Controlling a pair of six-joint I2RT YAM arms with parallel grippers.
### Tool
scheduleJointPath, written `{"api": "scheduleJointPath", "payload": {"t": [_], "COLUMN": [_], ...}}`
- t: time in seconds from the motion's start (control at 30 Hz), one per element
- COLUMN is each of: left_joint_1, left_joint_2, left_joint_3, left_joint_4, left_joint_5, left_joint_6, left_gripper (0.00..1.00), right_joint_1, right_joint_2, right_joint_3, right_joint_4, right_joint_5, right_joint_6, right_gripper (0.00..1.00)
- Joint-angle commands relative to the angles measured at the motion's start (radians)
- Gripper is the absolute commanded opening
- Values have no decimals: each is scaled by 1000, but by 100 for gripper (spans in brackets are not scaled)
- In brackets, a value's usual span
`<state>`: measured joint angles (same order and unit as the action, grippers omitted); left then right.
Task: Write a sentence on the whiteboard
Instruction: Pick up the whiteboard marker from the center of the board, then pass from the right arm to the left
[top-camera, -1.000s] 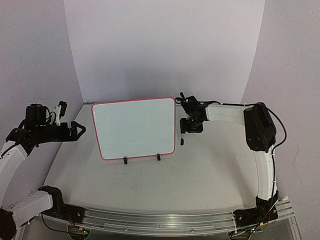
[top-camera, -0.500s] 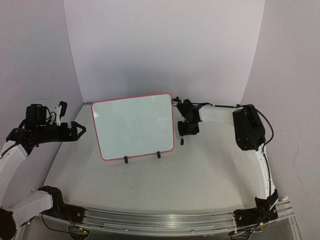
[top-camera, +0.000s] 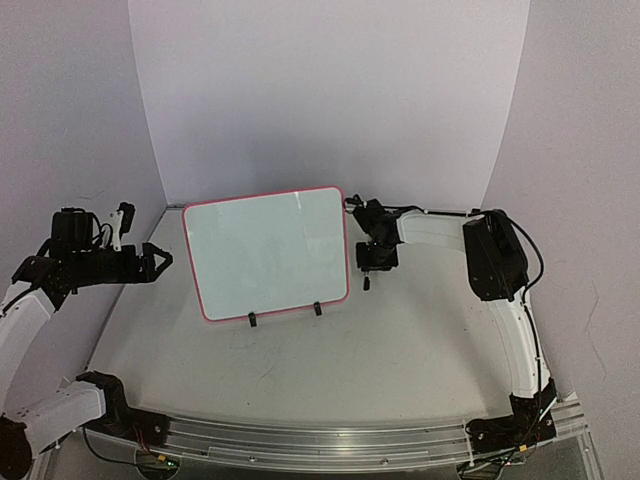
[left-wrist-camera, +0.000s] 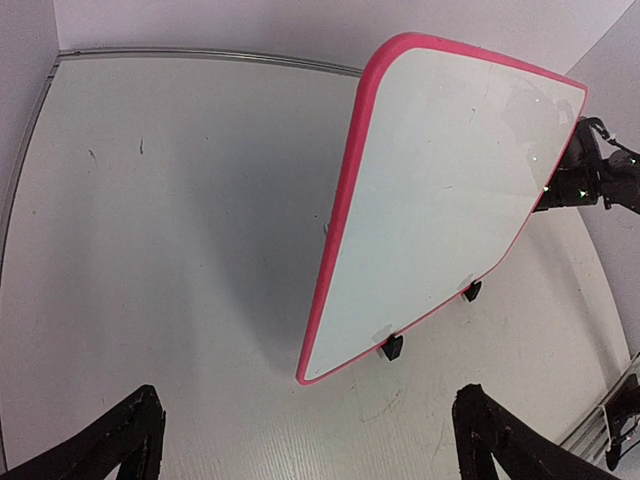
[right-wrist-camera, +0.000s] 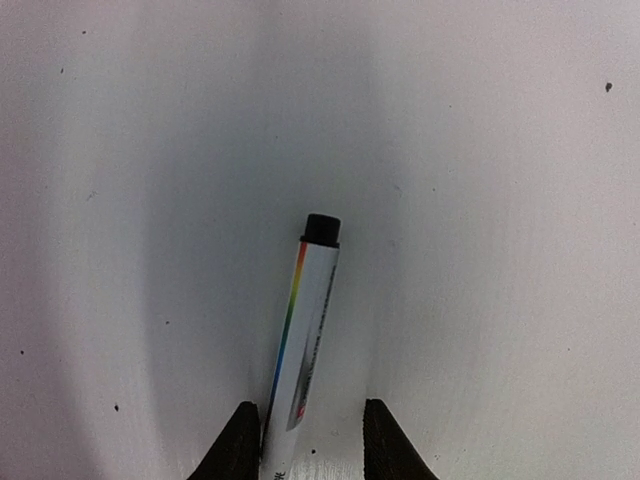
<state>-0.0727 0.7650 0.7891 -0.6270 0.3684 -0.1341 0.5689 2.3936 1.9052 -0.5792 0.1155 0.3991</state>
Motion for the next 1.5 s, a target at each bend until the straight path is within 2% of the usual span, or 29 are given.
{"api": "scheduleJointPath", "payload": {"t": [0.0,0.2,0.37,0.4,0.63,0.87,1.03,1.17,1.33,1.47], "left_joint_1": [4,4,4,4,4,2,-19,-122,-406,-605], "left_joint_2": [-9,-9,-12,-12,-2,-41,-31,4,87,190], "left_joint_3": [25,25,24,24,55,120,103,110,140,153], "left_joint_4": [34,35,34,35,-8,-24,32,102,228,383], "left_joint_5": [18,18,19,23,77,179,204,150,-22,-105], "left_joint_6": [3,4,2,1,-36,-166,-227,-270,-327,-362], "left_gripper": [99,99,99,99,97,94,92,90,90,90], "right_joint_1": [-12,-28,-39,-39,-40,-21,64,211,368,437], "right_joint_2": [6,-34,-74,-83,-258,-587,-783,-856,-860,-839], "right_joint_3": [-23,-91,-145,-153,-264,-494,-613,-616,-589,-585], "right_joint_4": [-28,-28,-25,-23,5,94,182,280,430,546], "right_joint_5": [46,67,52,46,11,-28,-38,24,91,150], "right_joint_6": [43,64,77,78,101,151,230,281,314,348], "right_gripper": [30,22,2,0,0,0,0,0,0,0]}}
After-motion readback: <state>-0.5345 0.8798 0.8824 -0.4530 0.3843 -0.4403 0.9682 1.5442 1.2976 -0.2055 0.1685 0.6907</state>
